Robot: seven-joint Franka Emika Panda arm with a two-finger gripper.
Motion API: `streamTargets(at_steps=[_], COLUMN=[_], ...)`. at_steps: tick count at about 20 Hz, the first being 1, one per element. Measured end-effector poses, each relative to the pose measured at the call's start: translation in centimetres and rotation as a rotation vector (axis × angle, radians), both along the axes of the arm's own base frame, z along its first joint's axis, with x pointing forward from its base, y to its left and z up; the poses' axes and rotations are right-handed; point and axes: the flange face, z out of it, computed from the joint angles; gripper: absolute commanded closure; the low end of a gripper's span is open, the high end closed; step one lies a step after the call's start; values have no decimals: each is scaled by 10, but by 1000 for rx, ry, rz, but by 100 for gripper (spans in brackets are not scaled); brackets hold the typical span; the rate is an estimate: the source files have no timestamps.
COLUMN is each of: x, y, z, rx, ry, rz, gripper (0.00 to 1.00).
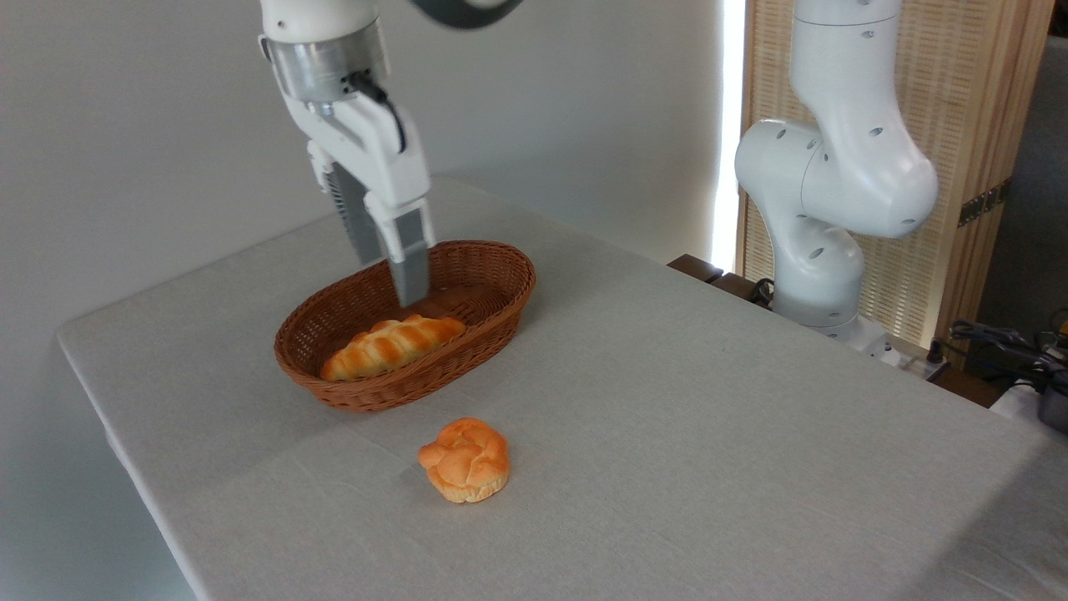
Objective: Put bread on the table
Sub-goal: 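Lower the open gripper into the basket toward the braided bread roll, then close the gripper on the braided bread roll inside the basket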
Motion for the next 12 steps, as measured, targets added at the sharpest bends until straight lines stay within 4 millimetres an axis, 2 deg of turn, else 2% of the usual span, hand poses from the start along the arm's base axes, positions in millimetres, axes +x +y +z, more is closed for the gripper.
streamTargets(at_steps=[4, 7, 9, 12], x=[-4, -13, -20, -27], y=[-46, -76, -85, -86], z=[-30, -62, -80, -103], rx=[-27, -30, -25, -11], ry=[-47, -59, -47, -23], rz=[3, -10, -22, -26], gripper=[0, 0, 0, 0])
